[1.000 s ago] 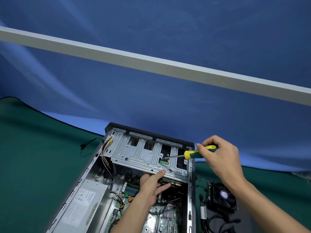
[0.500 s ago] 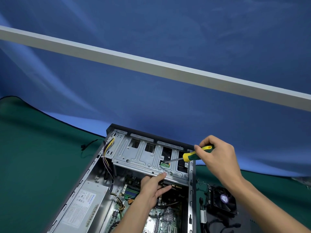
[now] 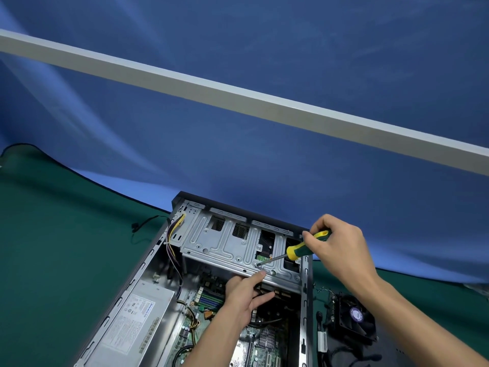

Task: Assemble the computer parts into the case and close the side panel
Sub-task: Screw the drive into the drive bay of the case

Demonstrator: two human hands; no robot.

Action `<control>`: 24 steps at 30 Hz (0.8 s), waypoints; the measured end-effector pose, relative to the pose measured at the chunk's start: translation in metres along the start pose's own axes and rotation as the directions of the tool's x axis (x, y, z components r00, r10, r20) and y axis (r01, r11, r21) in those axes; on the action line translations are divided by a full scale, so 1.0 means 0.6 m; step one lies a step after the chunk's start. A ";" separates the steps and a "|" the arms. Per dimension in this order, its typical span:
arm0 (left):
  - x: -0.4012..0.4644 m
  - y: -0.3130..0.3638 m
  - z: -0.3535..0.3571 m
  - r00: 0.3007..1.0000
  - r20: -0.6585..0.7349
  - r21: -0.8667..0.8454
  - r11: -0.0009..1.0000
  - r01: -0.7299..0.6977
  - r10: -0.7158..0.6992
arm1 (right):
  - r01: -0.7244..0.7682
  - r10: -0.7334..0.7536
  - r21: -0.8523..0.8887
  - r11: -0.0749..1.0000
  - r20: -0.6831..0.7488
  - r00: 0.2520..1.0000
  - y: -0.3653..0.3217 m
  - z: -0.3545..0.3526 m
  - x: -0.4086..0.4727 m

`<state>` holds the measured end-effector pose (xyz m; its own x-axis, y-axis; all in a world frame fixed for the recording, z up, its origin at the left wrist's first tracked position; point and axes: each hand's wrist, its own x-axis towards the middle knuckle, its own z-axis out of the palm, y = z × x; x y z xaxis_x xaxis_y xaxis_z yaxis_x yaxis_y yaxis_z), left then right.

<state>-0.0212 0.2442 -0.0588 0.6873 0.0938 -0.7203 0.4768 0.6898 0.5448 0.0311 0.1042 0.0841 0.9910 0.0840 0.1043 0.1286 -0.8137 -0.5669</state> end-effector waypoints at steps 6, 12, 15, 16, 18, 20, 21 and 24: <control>0.001 0.001 0.002 1.000 -0.004 -0.009 1.000 -0.013 0.013 | 0.009 -0.007 -0.048 0.999 0.033 0.999 -0.014 0.000 0.004; 0.003 -0.001 -0.002 1.000 0.012 -0.018 1.000 -0.023 0.023 | 0.041 0.011 -0.203 0.978 0.251 0.968 -0.053 -0.013 0.027; 0.005 0.001 -0.005 1.000 0.019 0.005 1.000 -0.024 0.024 | 0.000 0.073 -0.144 0.990 0.499 0.864 -0.094 -0.027 0.045; 0.006 0.002 -0.005 1.000 0.020 0.014 1.000 -0.024 0.024 | -0.011 0.073 -0.116 0.993 0.549 0.833 -0.106 -0.027 0.048; 0.005 0.004 -0.007 0.999 0.022 0.034 0.999 -0.031 0.030 | 0.013 0.043 -0.093 0.996 0.571 0.820 -0.127 -0.019 0.044; 0.004 0.004 -0.009 0.999 0.008 0.063 0.997 -0.043 0.043 | 0.119 0.006 -0.223 0.968 0.489 0.872 -0.143 -0.005 0.037; 0.003 0.004 -0.009 0.999 0.004 0.077 0.996 -0.048 0.048 | 0.180 -0.021 -0.346 0.921 0.416 0.909 -0.149 -0.001 0.034; 0.000 0.003 -0.010 0.999 0.005 0.077 0.996 -0.054 0.054 | 0.163 0.047 -0.439 0.883 0.430 0.901 -0.164 -0.008 0.041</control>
<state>-0.0238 0.2499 -0.0603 0.7147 0.1277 -0.6877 0.4795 0.6264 0.6146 0.0426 0.1834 0.1464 0.9155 0.2847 -0.2844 0.2591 -0.9578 -0.1246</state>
